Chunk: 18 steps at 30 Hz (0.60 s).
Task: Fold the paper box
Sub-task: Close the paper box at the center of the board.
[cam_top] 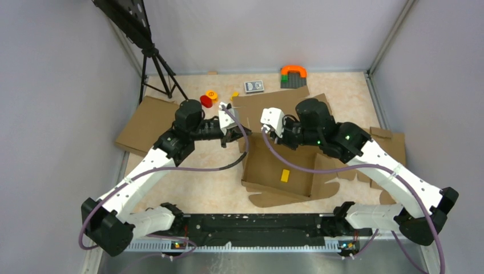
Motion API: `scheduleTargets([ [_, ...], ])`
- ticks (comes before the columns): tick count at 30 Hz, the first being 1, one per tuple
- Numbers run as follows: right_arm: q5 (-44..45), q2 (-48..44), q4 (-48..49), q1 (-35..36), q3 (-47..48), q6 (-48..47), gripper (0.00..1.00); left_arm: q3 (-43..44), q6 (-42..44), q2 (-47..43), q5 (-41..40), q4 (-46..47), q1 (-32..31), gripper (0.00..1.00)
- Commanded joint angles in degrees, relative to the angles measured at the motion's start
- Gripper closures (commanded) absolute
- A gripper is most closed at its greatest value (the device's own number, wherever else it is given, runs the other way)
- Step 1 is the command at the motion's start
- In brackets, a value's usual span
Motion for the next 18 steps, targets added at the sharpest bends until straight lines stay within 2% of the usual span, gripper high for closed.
scheduleTargets([
  [1, 2.6, 0.1, 0.3, 1.0, 2.6, 0.9, 0.73, 0.4, 1.5, -0.2, -0.4, 1.6, 0.0, 1.0],
  [2, 3.3, 0.0, 0.3, 1.0, 2.6, 1.6, 0.66, 0.2, 1.6, -0.4, -0.6, 1.6, 0.0, 1.0],
  [4, 5.3, -0.3, 0.4, 1.0, 3.0, 3.4, 0.35, -0.1, 1.5, -0.9, -1.2, 2.1, 0.0, 1.0],
  [5, 6.0, -0.6, 0.4, 1.0, 3.3, 5.0, 0.27, -0.4, 1.6, -1.3, -1.1, 2.4, 0.0, 1.0],
  [7, 8.1, -2.3, 1.4, 1.0, 2.8, 7.3, 0.19, -0.7, 1.6, -1.6, -0.8, 2.7, 0.0, 1.0],
  [11, 19.3, -8.9, 6.8, 0.5, -2.2, 14.8, 0.12, -0.9, 1.5, -1.5, -0.9, 3.0, 0.0, 1.0],
  [13, 26.1, -13.1, 9.1, -1.3, -5.5, 19.6, 0.11, -0.7, 1.5, -1.2, -0.7, 3.0, 0.0, 1.0],
  [18, 34.3, -30.3, 19.5, -10.3, -18.0, 30.3, 0.11, -0.8, 1.5, -0.9, -1.2, 3.3, 0.0, 1.0],
])
